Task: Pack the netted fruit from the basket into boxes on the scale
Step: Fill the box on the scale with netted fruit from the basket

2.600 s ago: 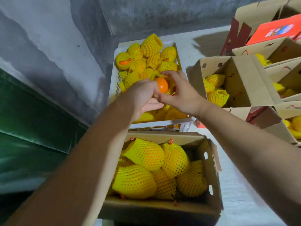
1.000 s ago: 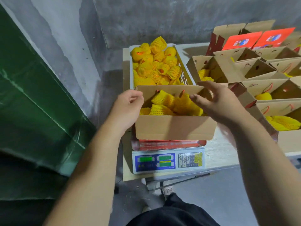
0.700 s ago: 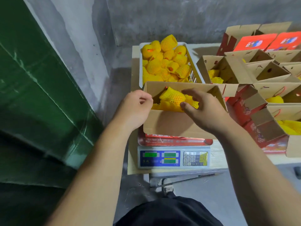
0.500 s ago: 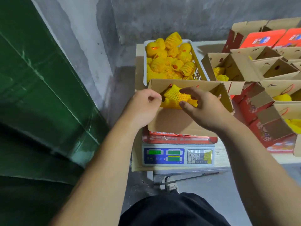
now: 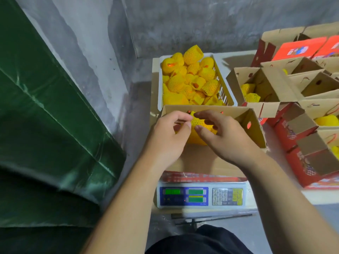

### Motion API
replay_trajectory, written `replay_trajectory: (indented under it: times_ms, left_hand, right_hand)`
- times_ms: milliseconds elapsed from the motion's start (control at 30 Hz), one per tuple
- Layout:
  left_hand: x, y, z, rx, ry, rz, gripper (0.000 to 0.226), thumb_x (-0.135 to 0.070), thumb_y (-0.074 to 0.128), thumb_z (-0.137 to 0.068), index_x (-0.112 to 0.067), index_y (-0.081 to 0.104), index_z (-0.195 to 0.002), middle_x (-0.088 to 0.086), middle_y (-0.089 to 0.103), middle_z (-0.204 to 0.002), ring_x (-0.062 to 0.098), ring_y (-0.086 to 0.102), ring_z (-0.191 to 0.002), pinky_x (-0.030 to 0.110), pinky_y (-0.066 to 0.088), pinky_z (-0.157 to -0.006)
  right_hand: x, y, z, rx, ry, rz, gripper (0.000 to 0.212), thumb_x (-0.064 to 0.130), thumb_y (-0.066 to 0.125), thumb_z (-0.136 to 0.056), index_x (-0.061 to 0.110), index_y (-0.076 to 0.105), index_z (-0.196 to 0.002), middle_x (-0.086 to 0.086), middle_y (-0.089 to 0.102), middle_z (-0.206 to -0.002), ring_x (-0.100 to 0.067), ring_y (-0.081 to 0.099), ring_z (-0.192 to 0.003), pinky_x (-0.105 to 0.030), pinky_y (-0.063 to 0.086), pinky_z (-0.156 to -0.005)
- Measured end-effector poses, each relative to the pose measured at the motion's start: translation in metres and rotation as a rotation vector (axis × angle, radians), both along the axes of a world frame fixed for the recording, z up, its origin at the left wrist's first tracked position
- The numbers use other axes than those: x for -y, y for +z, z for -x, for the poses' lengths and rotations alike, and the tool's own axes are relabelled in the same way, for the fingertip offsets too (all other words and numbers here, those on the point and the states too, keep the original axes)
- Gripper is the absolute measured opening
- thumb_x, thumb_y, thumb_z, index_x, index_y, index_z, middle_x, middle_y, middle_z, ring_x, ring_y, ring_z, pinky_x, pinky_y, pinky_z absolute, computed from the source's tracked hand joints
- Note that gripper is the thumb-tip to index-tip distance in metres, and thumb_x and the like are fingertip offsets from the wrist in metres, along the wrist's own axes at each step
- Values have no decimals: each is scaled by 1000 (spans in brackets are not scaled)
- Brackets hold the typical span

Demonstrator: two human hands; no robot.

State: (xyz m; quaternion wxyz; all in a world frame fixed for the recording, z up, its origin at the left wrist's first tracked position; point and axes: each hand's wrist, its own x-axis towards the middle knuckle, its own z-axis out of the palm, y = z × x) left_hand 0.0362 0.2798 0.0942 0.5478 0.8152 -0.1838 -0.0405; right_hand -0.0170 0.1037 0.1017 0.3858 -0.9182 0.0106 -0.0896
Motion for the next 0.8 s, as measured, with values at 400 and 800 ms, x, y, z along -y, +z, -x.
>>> replay_trajectory:
  times_ms: [400,800]
  left_hand:
    - [78,5,-135,-17,-52,-322,18,-33,60,-104,-31,71,-118,-17,70,-114,4,63,-108,29,53,-93]
    - [135,-79,-295,5,-318,-1307,59,-23,53,-105,-28,33,-160,10,30,-164,37,28,-150,48,32,-119]
  right_hand:
    - [145,-31,-189,-183,15,256,42,29,63,-99,20,59,-140,-9,66,-136,-32,62,-122,-34,49,-92]
    - [217,-131,-326,-299,105,983,101,28,60,-95,29,-14,-163,-5,10,-172,-35,19,-153,-51,19,-119]
